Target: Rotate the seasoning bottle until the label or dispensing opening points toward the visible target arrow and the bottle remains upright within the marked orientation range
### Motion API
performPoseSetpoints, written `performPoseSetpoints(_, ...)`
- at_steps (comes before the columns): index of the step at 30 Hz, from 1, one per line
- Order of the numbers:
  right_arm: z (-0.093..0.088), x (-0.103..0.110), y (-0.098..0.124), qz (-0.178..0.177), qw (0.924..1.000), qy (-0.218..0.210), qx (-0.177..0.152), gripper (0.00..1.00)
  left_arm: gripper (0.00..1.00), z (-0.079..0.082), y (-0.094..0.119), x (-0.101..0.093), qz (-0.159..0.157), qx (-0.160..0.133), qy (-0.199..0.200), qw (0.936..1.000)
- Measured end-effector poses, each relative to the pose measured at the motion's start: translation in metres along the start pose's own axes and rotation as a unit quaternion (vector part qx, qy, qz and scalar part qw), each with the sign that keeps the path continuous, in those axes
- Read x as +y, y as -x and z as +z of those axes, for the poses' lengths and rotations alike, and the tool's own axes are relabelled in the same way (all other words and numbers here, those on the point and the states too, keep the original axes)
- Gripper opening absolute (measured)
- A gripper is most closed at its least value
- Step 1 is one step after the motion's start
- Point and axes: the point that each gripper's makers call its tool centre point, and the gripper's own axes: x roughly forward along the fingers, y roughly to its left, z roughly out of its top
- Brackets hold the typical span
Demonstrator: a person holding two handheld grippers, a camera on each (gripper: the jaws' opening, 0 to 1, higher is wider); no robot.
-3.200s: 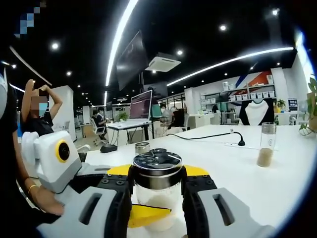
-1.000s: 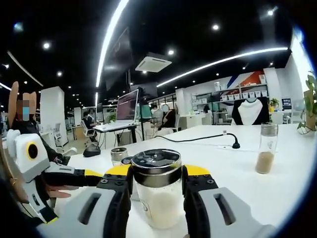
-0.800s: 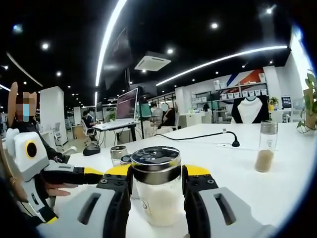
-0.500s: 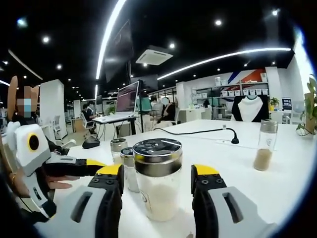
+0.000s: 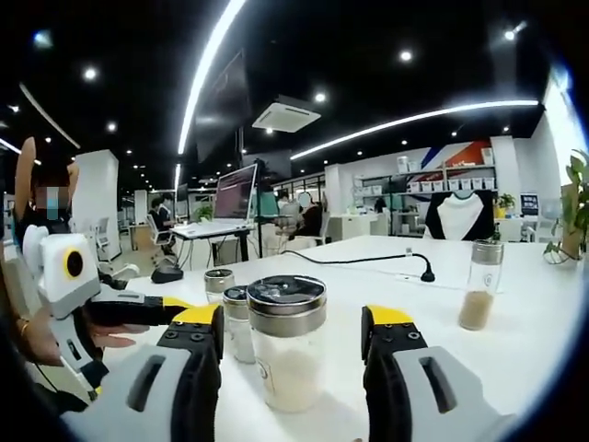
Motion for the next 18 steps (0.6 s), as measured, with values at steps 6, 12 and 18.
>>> performPoseSetpoints(6, 0.002, -0.009, 0.008, -0.011, 0.9999, 0.008, 0.006, 0.65, 0.96, 0.003, -0.002, -0.008, -0.011, 0.000, -0.003, 0.9999)
performPoseSetpoints(12, 0.007, -0.021, 0.018, -0.032, 0.9995, 0.004, 0.000, 0.65, 0.97, 0.003, -0.003, -0.013, -0.018, 0.001, -0.001, 0.9998)
performPoseSetpoints(18, 0.012, -0.031, 0.024, -0.045, 0.9990, 0.005, -0.002, 0.65, 0.99, -0.001, -0.005, -0.023, -0.029, 0.008, -0.002, 0.9996)
